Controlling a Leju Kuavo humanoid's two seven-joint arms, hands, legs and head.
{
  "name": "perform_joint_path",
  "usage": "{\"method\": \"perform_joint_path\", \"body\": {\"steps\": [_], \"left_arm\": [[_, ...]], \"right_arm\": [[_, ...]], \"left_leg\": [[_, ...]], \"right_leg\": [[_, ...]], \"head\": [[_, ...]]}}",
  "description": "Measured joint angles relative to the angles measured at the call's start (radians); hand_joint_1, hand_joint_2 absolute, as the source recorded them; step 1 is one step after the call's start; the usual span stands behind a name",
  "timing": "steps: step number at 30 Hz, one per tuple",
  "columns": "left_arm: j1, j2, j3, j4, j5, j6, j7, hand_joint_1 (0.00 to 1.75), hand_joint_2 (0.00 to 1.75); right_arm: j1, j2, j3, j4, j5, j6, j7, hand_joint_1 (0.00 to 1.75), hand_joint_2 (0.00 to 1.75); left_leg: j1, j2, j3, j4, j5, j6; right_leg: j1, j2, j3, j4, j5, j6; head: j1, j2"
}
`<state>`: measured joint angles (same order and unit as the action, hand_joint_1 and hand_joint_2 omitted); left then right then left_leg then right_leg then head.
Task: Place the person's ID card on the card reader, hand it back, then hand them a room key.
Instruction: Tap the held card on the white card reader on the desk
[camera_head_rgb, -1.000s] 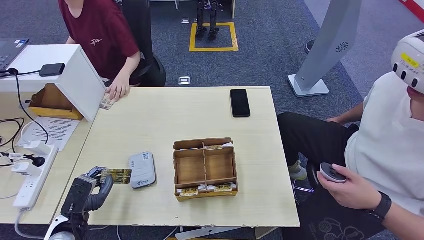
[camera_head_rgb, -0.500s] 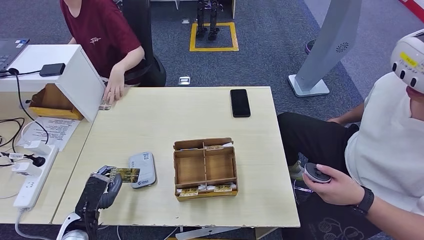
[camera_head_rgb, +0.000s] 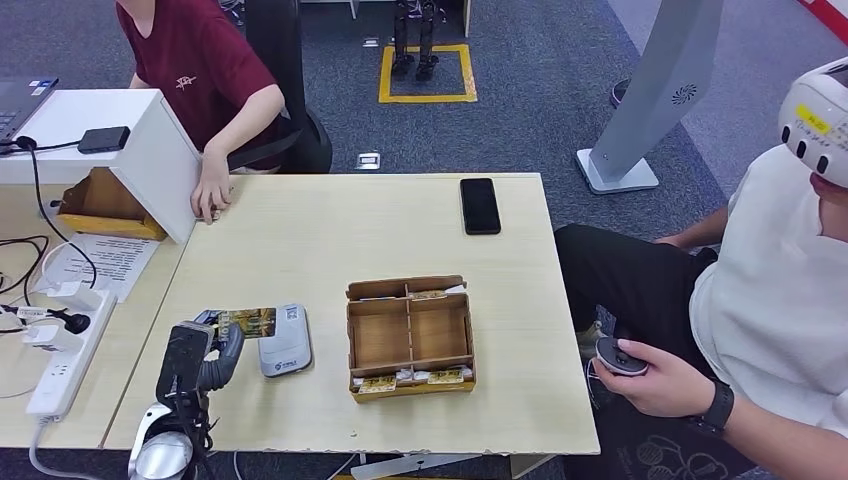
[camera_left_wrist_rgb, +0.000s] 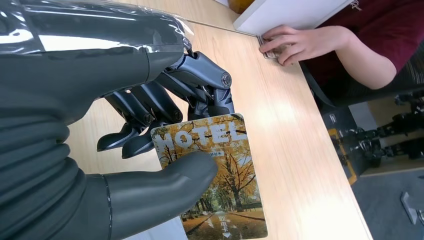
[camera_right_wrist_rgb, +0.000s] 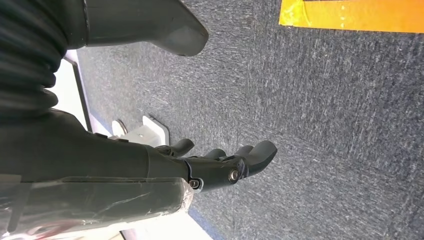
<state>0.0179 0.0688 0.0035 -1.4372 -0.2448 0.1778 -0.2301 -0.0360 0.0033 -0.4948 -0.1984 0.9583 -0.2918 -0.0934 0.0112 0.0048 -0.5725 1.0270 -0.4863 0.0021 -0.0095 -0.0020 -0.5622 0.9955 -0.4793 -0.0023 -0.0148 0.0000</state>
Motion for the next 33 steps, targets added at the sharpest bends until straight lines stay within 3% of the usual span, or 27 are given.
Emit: {"method": "perform_joint_path", "body": {"steps": [18, 33], "left_arm": [[-0.030, -0.004, 0.006, 0.089, -0.014, 0.024, 0.010, 1.75, 1.75], [-0.040, -0.050, 0.005, 0.154, -0.063, 0.032, 0.018, 1.75, 1.75]], "right_arm": [[0.000, 0.002, -0.001, 0.000, 0.013, 0.000, 0.001, 0.00, 1.75], [0.000, 0.005, -0.008, 0.000, 0.025, 0.002, 0.001, 0.00, 1.75]], "left_leg": [[0.000, 0.000, 0.000, 0.000, 0.000, 0.000], [0.000, 0.000, 0.000, 0.000, 0.000, 0.000]], "right_leg": [[0.000, 0.000, 0.000, 0.000, 0.000, 0.000], [0.000, 0.000, 0.000, 0.000, 0.000, 0.000]], "head": [[0.000, 0.000], [0.000, 0.000]]}}
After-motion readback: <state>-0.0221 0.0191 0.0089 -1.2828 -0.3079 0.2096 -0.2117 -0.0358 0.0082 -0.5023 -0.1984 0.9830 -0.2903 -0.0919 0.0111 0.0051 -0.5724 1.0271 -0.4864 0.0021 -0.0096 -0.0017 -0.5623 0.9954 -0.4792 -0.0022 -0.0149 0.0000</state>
